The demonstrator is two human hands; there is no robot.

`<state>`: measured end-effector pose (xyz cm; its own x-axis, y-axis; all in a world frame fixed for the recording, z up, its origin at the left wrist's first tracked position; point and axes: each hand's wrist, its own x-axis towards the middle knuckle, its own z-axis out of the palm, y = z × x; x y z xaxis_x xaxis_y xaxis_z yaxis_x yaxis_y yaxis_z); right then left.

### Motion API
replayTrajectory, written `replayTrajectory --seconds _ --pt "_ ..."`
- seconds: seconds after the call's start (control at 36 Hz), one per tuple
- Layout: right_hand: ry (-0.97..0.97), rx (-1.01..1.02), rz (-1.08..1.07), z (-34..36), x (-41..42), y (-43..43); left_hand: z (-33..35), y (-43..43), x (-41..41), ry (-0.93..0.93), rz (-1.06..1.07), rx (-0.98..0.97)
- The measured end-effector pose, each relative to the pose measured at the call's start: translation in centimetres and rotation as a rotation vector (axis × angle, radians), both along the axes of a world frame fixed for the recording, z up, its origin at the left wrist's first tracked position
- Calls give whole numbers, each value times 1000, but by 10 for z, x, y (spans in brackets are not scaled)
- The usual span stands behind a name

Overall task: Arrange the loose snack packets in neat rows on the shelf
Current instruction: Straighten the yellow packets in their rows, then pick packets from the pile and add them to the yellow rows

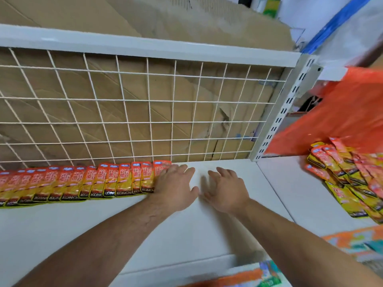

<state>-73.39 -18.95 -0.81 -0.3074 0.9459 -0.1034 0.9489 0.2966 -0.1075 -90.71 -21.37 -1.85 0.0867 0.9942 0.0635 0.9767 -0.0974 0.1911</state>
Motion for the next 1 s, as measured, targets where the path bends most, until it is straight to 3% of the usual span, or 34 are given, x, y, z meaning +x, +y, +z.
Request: replayTrajectory --seconds 0.61,1.0 --pt "164 71 -222 20 326 -32 26 -3 307 -18 -179 -22" --pt "210 76 -354 17 418 20 22 85 404 -9 -312 37"
